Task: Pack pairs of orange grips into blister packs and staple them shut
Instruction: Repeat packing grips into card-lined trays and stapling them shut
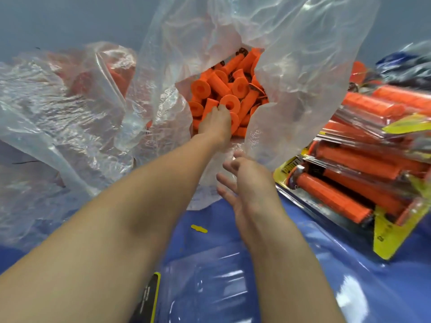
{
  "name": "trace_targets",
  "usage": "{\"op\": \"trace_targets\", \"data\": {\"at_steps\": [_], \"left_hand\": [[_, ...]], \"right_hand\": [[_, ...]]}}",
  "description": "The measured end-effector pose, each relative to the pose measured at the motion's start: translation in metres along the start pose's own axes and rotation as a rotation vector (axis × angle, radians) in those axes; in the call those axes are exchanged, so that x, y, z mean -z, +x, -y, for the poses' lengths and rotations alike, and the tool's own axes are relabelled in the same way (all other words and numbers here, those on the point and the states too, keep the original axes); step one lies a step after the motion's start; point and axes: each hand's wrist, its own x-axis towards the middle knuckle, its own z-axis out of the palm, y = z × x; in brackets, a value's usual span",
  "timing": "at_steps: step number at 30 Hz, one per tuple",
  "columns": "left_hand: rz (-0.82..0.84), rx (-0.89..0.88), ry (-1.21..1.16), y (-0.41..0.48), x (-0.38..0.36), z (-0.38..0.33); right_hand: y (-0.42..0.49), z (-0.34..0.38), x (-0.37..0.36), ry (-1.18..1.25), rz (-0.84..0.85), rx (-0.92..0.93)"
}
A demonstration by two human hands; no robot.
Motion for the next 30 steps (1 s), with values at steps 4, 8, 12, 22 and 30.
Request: {"op": "trace_targets", "data": {"at_steps": [4,8,12,22,30], "left_hand": [[-0.026,0.005,-0.170,-0.019,0.046,-0.004],[0.085,-0.019,-0.498,-0.064,0.099,0.008],[-0.019,-0.157,-0.647,-0.134,0.150,0.034],[-0.250,-0.392,-0.512,-0.321,0.184,0.110],[-0.398,-0.283,-0.598,-0.347,0.195,0.129]], "right_hand": [[-0.010,0.007,-0.001,0.052,0.004,0.024],[-0.027,0.006,-0.007,0.051,0.009,0.030],[-0.046,0.010,-0.016,0.186,0.085,0.026],[-0.119,-0.028,-0.068,0.178,0.501,-0.043],[-0.135,-0.044,-0.098,0.169,0.621,0.147]]}}
